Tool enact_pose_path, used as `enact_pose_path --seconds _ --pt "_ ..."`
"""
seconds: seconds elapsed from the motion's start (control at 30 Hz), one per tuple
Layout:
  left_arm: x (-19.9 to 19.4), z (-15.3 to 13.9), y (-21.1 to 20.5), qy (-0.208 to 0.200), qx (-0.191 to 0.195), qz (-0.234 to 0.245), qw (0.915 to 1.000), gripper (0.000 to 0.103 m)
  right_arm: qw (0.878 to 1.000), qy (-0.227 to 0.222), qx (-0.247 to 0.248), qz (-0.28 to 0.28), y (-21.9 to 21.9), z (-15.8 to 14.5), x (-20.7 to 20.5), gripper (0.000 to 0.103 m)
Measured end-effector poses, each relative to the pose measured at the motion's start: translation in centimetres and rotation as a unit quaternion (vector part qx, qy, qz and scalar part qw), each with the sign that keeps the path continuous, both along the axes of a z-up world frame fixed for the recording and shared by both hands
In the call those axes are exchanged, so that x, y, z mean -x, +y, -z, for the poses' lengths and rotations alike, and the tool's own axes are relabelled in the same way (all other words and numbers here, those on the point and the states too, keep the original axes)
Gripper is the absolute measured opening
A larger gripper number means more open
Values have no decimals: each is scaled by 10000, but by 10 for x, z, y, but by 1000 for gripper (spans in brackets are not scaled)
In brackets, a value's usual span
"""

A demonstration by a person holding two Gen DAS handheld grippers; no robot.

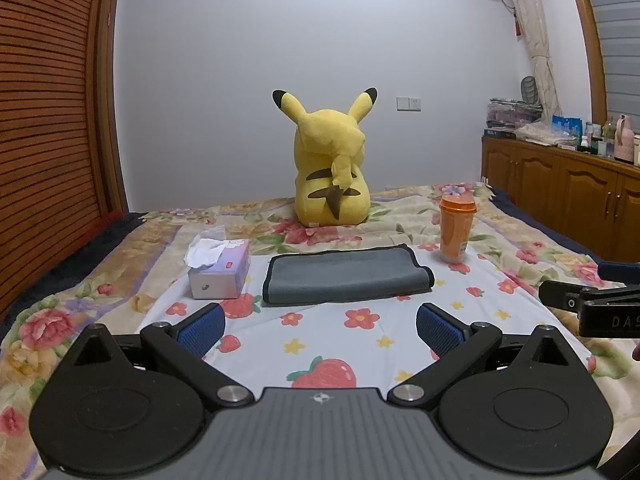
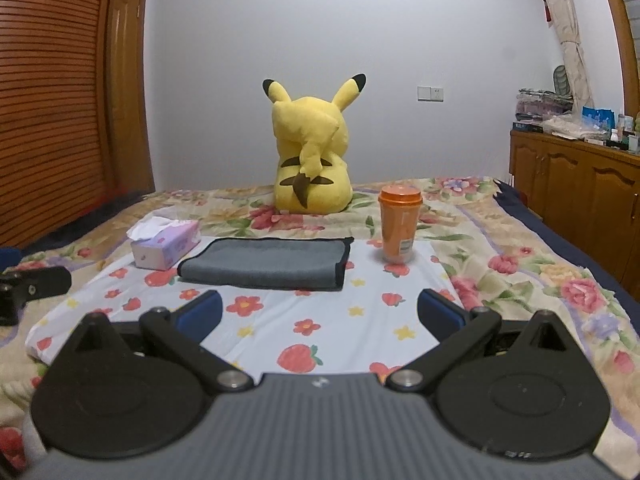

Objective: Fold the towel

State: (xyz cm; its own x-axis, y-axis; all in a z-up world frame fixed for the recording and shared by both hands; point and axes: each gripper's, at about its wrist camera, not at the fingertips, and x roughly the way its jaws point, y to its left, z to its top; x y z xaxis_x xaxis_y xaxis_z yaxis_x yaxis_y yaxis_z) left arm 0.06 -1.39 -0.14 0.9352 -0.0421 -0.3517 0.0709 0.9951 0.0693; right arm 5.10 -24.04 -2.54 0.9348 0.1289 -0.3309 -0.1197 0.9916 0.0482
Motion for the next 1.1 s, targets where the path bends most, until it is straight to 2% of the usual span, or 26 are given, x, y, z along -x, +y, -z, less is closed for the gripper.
enact_pose_path --seconds 1.1 --pt "-1 2 5 16 -27 -3 10000 103 10000 -61 -30 46 -4 -2 2 103"
